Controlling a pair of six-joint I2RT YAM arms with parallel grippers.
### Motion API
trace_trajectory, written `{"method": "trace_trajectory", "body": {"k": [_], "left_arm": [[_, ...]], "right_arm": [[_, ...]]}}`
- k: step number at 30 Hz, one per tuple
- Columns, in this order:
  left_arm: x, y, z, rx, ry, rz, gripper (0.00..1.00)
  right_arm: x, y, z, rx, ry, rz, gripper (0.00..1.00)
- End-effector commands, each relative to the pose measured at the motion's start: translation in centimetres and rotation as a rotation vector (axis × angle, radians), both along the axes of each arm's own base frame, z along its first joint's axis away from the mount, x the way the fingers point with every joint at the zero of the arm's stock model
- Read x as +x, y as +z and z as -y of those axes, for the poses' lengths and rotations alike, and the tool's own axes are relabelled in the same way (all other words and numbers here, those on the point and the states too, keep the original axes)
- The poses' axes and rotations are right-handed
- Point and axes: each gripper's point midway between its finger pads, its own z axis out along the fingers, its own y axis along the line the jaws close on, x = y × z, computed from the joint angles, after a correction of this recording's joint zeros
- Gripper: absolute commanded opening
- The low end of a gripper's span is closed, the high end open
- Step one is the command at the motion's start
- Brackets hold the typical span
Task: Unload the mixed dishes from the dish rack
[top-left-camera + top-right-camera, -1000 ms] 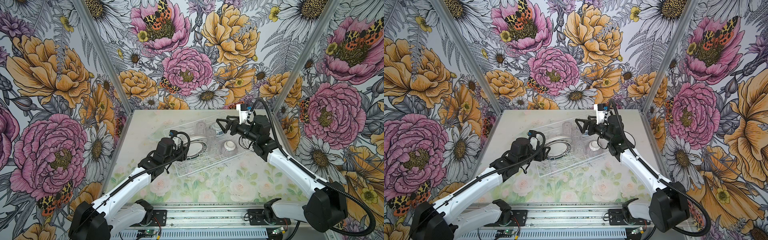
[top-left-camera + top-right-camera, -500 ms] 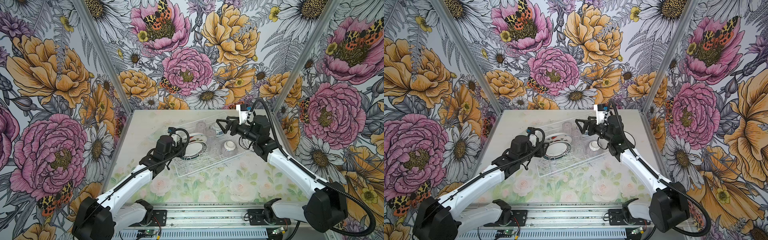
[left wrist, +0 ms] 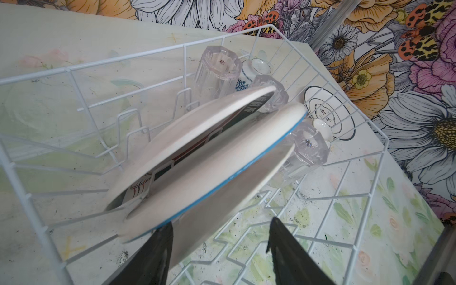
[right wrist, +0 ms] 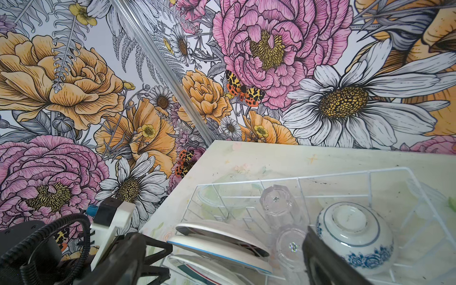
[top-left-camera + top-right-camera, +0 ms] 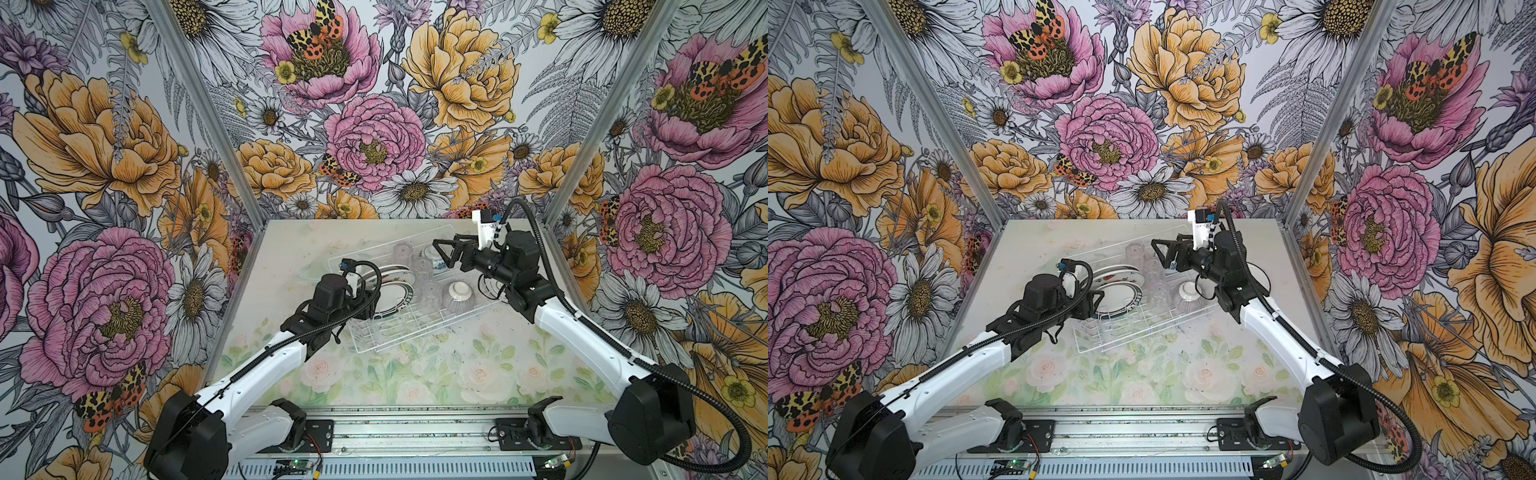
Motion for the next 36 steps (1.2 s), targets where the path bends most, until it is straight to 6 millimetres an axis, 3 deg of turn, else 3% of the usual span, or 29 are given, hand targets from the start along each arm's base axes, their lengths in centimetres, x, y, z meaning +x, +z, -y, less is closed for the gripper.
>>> {"method": "trace_trajectory", "body": {"k": [1, 19, 30, 36], "left_arm": [[-1.1, 0.1, 0.8, -0.036, -0.052, -0.017, 0.64], [-0.1, -2.8, -0.1, 0.101, -0.023, -0.011, 0.64], [0.2, -4.1, -0.3, 0.17, -0.036, 0.044, 0.53], [0.8, -3.3, -1.1, 0.216, -0.005, 0.13, 0.48]], "right_arm": [[-0.2, 0.4, 0.1, 0.008, -0.013, 0.004, 0.99], [-0.4, 0.6, 0.6, 0.009, -0.022, 0.003, 0.99], [-0.1, 0.1, 0.9, 0.005, -0.038, -0.011, 0.99], [0.2, -0.2, 1.1, 0.005, -0.053, -0.019, 0.99]]}}
